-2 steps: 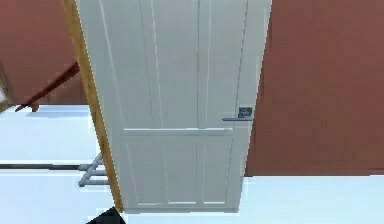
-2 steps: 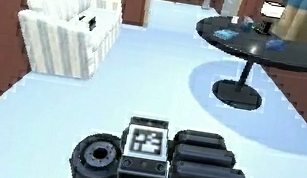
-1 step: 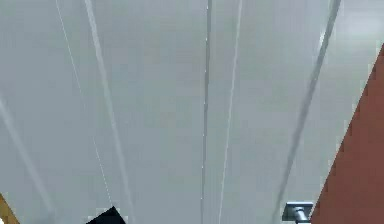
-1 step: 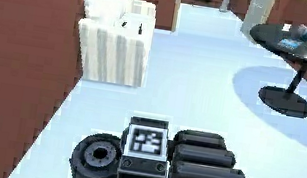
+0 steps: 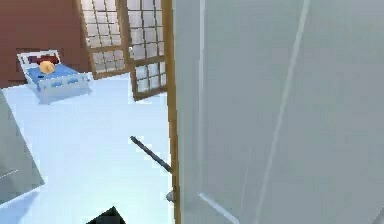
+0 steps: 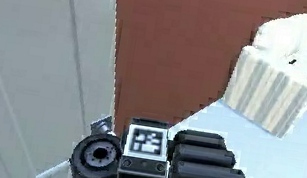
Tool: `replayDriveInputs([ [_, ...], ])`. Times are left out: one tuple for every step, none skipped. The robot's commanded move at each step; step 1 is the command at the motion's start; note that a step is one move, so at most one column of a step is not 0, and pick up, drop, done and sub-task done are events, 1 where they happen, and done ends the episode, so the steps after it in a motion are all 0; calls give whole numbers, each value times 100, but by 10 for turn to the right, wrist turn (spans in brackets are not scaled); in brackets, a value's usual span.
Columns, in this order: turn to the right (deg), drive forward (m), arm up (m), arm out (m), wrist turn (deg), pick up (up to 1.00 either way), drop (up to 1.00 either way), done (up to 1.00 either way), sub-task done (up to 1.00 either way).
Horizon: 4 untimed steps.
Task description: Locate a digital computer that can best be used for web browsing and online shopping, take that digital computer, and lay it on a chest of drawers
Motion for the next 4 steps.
replayDriveInputs([
  [-390,0,0,0,0,0,0,0,0],
  [0,45,0,0,0,0,0,0,0],
  [-60,0,0,0,0,0,0,0,0],
  [0,45,0,0,0,0,0,0,0],
])
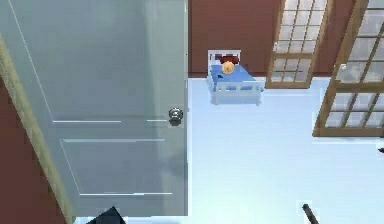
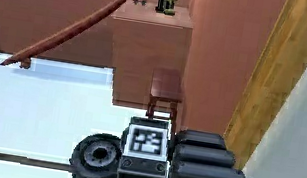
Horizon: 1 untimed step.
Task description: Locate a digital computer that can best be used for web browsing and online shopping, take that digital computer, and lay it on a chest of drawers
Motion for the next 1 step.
replayDriveInputs([
  [450,0,0,0,0,0,0,0,0],
])
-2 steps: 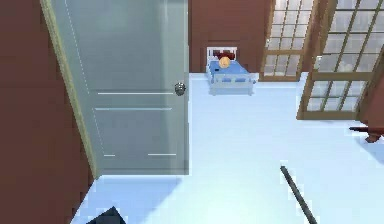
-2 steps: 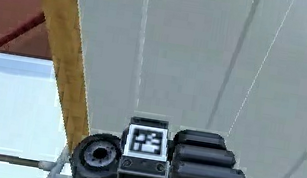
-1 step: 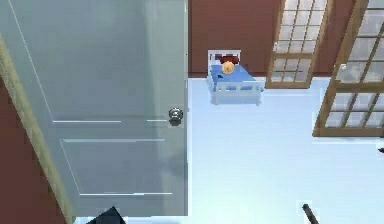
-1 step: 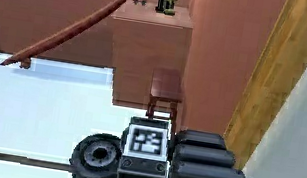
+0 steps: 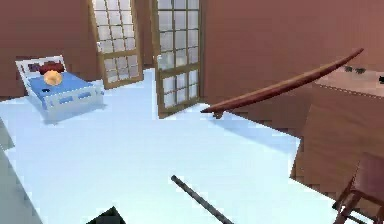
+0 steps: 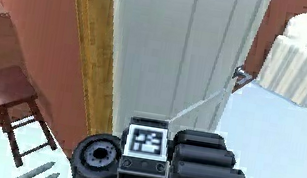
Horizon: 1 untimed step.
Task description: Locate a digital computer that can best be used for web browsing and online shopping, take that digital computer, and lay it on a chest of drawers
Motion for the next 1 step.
replayDriveInputs([
  [300,0,0,0,0,0,0,0,0],
])
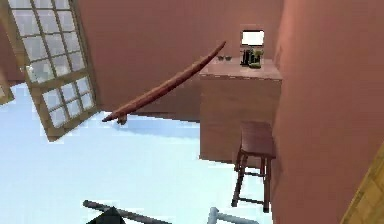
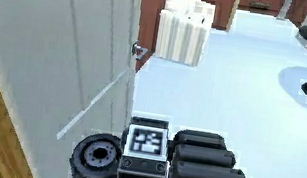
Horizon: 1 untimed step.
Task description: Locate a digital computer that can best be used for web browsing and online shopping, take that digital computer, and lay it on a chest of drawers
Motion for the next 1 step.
replayDriveInputs([
  [0,30,0,0,0,0,0,0,0],
])
